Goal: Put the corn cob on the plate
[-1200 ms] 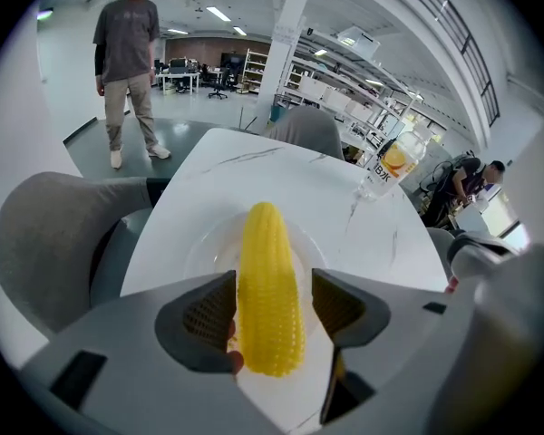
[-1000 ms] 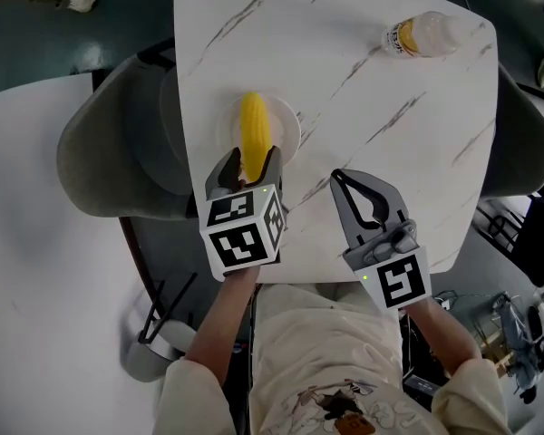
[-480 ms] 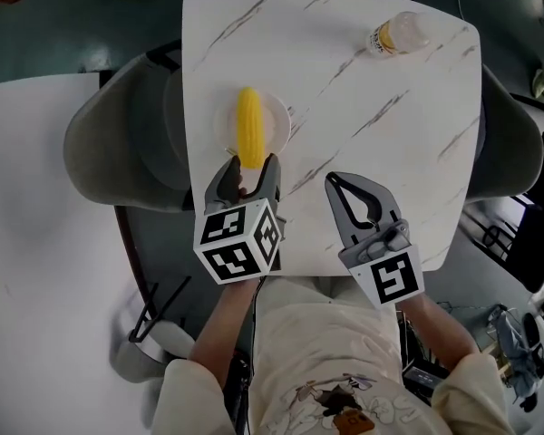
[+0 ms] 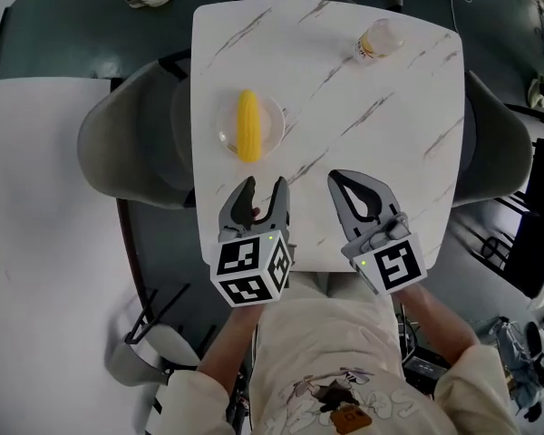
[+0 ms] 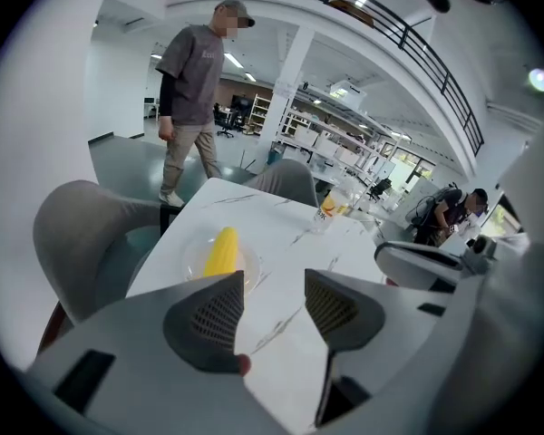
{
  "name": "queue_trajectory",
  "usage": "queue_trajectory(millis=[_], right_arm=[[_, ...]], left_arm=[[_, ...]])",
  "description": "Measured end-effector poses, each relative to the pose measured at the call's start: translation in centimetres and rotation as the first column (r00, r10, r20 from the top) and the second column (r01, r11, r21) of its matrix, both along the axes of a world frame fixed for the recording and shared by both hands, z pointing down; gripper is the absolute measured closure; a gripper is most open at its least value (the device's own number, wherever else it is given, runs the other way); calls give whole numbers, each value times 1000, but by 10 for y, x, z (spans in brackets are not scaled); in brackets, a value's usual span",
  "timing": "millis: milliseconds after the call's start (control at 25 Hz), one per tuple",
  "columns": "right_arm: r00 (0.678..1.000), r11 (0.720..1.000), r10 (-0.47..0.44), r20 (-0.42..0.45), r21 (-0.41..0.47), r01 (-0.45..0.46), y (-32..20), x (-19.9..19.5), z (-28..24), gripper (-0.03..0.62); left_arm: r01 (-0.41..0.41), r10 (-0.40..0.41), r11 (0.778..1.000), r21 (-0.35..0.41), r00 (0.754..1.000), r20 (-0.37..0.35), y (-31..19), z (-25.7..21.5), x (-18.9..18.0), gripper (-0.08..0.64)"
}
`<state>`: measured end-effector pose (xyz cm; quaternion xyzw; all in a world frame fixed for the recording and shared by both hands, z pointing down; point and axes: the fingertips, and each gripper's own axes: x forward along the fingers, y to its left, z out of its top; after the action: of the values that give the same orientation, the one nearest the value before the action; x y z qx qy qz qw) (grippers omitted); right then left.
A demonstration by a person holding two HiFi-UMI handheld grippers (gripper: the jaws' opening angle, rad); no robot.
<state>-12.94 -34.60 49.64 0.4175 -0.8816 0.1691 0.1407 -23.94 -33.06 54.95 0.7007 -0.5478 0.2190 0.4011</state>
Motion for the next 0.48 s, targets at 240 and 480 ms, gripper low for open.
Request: queue_trajectory(millis=[240, 480], right_arm=[[1000, 1000, 15, -3, 14, -14, 11, 12, -17, 588], [1000, 999, 14, 15, 42, -15, 19, 20, -41, 588]], left_arm=[[-13, 13, 1000, 23, 999, -39, 19, -29, 11, 408], [2, -1, 997, 78, 1000, -13, 39, -62, 9, 468]])
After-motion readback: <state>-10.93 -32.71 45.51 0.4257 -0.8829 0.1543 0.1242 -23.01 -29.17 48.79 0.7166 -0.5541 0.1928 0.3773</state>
